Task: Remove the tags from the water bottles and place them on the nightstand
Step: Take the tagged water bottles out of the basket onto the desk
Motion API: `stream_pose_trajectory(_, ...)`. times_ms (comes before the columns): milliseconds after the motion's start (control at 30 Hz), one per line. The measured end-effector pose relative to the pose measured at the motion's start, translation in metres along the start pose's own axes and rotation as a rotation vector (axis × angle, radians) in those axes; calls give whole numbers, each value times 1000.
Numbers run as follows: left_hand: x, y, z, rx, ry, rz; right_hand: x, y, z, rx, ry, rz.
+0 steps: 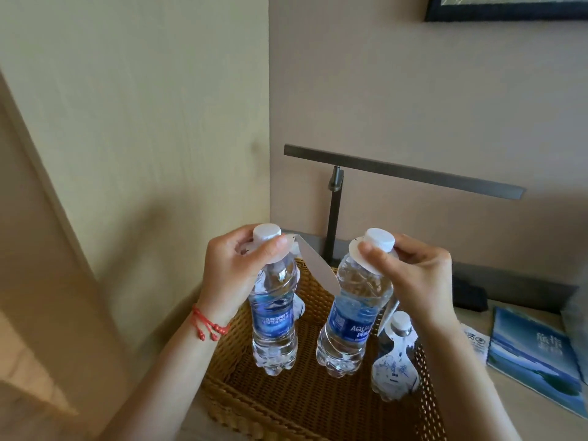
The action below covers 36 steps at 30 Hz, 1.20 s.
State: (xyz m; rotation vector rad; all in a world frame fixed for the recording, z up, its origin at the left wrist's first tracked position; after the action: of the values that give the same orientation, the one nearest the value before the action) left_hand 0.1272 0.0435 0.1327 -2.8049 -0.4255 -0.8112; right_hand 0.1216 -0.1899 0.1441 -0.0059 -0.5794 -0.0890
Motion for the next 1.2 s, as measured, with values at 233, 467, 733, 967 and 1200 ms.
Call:
stream_pose_trajectory(233,-45,17,-41,65,-39,-178,3,-38,16,80,-49,210)
stream_pose_trajectory(467,-105,16,-75,81,-148,-351,-4,-55,32,100,-70,332)
stream_pose_trajectory(733,-161,14,-115,206,-127,-443,-37,-70,50,251,-17,386)
stream_pose_trajectory(967,-221,12,-153,236,-126,-467,-82,-93,78,296,-27,395)
stream_pose_trajectory(1200,-285,23,-181,201,-178,-419,-141,-130,100,274,16,411)
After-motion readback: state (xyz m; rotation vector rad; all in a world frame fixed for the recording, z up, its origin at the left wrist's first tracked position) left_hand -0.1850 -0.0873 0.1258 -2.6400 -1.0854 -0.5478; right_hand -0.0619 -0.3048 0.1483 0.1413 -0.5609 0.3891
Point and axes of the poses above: each hand's wrist, its own x-axis towards the middle knuckle, its own y-axis out of the palm, z = x × y, the point moved 5 cm from there along x, towards the middle knuckle, and after that the axes turned 7 degrees about x, right-handed, at the moved point
